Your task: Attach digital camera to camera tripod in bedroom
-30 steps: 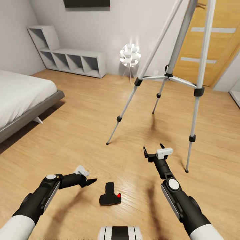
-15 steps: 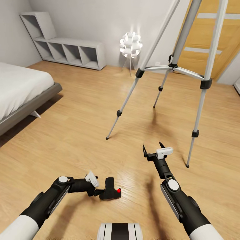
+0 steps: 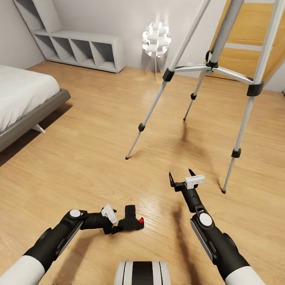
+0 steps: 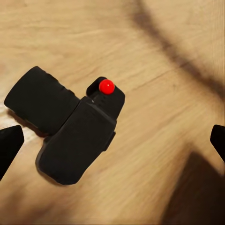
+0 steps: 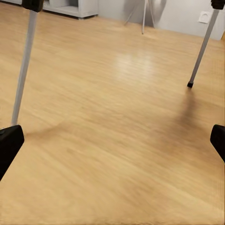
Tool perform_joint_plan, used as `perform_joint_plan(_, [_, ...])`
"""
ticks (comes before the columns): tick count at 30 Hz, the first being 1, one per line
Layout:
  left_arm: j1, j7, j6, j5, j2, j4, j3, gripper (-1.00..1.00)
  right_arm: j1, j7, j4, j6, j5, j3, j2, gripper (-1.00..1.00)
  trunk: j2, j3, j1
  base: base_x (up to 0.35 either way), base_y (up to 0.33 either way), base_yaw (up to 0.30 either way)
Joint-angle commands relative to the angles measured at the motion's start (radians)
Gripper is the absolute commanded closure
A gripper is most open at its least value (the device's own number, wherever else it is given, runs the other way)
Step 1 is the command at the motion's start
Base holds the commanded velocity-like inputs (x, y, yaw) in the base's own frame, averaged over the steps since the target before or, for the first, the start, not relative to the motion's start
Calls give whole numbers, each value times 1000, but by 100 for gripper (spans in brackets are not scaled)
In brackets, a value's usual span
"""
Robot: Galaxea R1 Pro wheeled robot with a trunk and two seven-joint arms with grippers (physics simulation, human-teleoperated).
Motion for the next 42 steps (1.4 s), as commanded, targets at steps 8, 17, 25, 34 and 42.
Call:
perform_joint_plan(8, [0, -2, 7, -2, 0, -6, -14, -100, -1, -9, 0, -2, 0, 5, -1, -100, -2, -32, 3, 0, 0, 0])
perform_joint_plan(17, [0, -2, 7, -2, 3, -9, -17, -100, -1, -9, 0, -3, 0, 5, -1, -100, -3, -43, 5, 0, 0, 0])
perform_joint_plan(25, [0, -2, 7, -2, 9, -16, -17, -100, -1, -9, 0, -3, 0, 5, -1, -100, -3, -51, 6, 0, 0, 0])
perform_joint_plan(34, [0, -2, 8, -2, 12, -40, -17, -100, -1, -9, 0, -3, 0, 5, -1, -100, -5, -86, 10, 0, 0, 0])
perform_joint_plan(42, [0, -3, 9, -2, 15, -54, -15, -100, -1, -9, 0, -3, 0, 5, -1, -100, -7, -117, 13, 0, 0, 0])
